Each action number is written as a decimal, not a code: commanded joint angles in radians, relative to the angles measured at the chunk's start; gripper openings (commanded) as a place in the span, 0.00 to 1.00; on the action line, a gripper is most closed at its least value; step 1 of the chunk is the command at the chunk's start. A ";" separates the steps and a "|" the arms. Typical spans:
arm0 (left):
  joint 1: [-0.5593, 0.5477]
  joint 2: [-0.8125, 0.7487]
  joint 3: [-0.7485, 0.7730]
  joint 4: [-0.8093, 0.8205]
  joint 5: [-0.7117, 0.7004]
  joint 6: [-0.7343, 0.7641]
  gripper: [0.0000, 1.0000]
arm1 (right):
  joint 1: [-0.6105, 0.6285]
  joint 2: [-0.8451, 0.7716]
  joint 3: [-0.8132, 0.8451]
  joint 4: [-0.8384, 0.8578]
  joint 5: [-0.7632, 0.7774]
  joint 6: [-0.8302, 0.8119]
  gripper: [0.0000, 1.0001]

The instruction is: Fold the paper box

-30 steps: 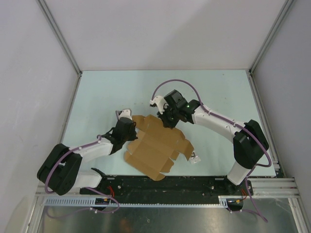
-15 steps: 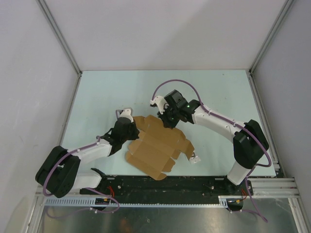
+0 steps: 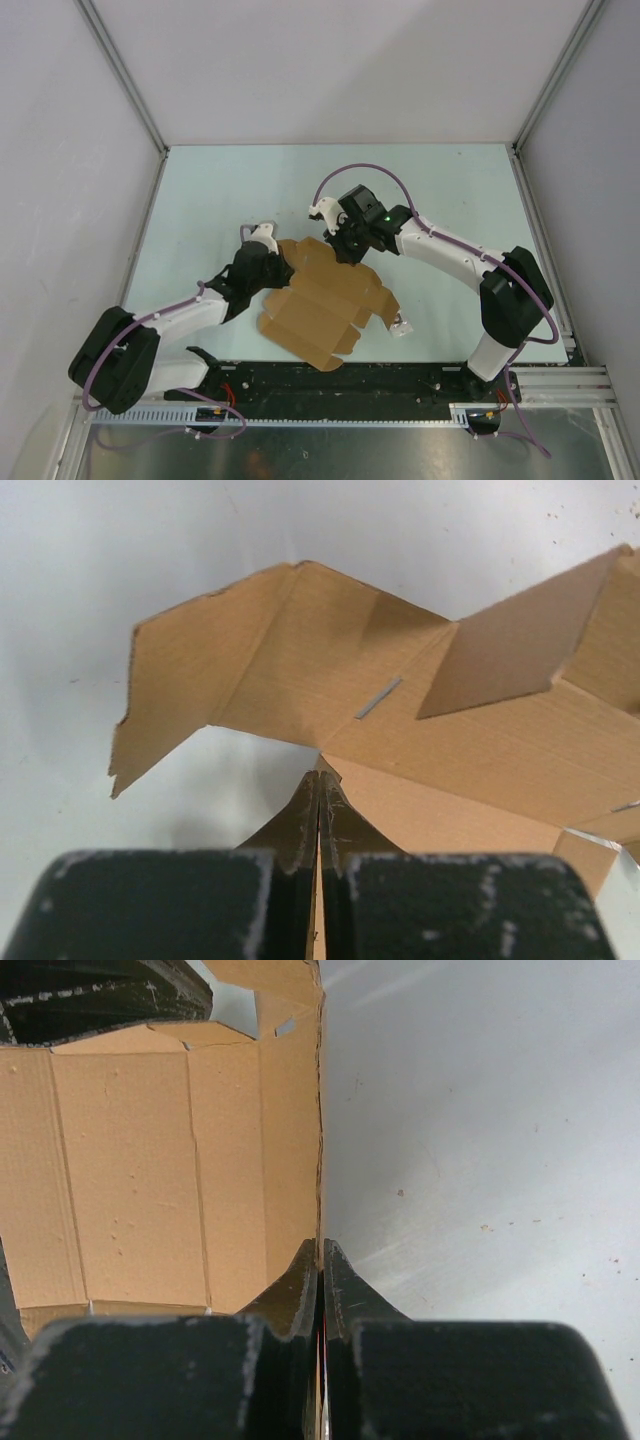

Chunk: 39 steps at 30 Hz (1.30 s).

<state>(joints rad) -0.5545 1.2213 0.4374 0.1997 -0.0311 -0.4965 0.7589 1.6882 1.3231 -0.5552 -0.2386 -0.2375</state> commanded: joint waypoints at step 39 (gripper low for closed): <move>-0.059 -0.539 0.004 -0.137 -0.197 0.056 0.00 | 0.062 -0.019 -0.008 0.064 0.275 -0.032 0.00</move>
<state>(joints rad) -0.6357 0.7521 0.4255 0.1349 -0.1074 -0.4614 0.7883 1.6882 1.3224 -0.5514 -0.0795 -0.2443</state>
